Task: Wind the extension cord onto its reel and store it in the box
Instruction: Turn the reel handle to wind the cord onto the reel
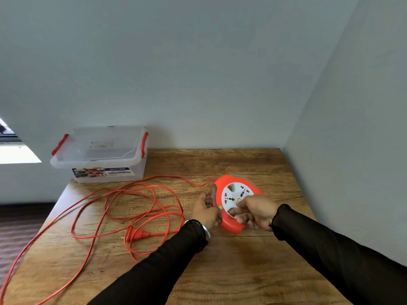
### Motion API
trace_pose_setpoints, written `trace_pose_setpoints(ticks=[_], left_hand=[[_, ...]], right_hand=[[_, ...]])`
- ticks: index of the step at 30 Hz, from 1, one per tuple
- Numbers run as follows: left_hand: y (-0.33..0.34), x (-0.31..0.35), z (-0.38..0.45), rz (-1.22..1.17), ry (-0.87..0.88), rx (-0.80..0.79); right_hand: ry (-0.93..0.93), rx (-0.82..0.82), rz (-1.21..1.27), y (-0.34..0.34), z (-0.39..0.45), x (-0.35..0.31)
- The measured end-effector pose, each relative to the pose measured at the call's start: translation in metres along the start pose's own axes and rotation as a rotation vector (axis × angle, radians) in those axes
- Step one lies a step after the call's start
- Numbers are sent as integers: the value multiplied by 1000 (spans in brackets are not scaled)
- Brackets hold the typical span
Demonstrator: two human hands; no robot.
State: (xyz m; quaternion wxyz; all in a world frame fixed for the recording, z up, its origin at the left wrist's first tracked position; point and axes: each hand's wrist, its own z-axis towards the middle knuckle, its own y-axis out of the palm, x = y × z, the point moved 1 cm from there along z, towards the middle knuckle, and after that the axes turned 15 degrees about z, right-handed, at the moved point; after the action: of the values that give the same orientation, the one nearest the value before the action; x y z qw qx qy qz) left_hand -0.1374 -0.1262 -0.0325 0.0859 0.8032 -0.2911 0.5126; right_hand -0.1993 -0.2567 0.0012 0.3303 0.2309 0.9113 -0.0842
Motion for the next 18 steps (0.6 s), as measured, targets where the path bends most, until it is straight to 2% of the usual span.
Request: trace_pose_setpoints(ticks=[3, 6, 8, 10, 12, 18], left_hand=[[-15, 7, 1, 87, 54, -42], [-28, 17, 7, 167, 92, -174], [-31, 23, 11, 236, 112, -236], [-33, 27, 14, 274, 128, -292], [-34, 30, 14, 311, 138, -324], [-36, 31, 20, 448, 144, -306]], right_hand=[[-107, -26, -363, -11, -10, -5], [-525, 47, -914, -16, -21, -15], [-730, -26, -1239, -13, -26, -18], [-744, -128, -1537, -8, -25, -15], [-662, -154, -1745, -5, -20, -9], [-627, -158, -1873, 3, -7, -5]])
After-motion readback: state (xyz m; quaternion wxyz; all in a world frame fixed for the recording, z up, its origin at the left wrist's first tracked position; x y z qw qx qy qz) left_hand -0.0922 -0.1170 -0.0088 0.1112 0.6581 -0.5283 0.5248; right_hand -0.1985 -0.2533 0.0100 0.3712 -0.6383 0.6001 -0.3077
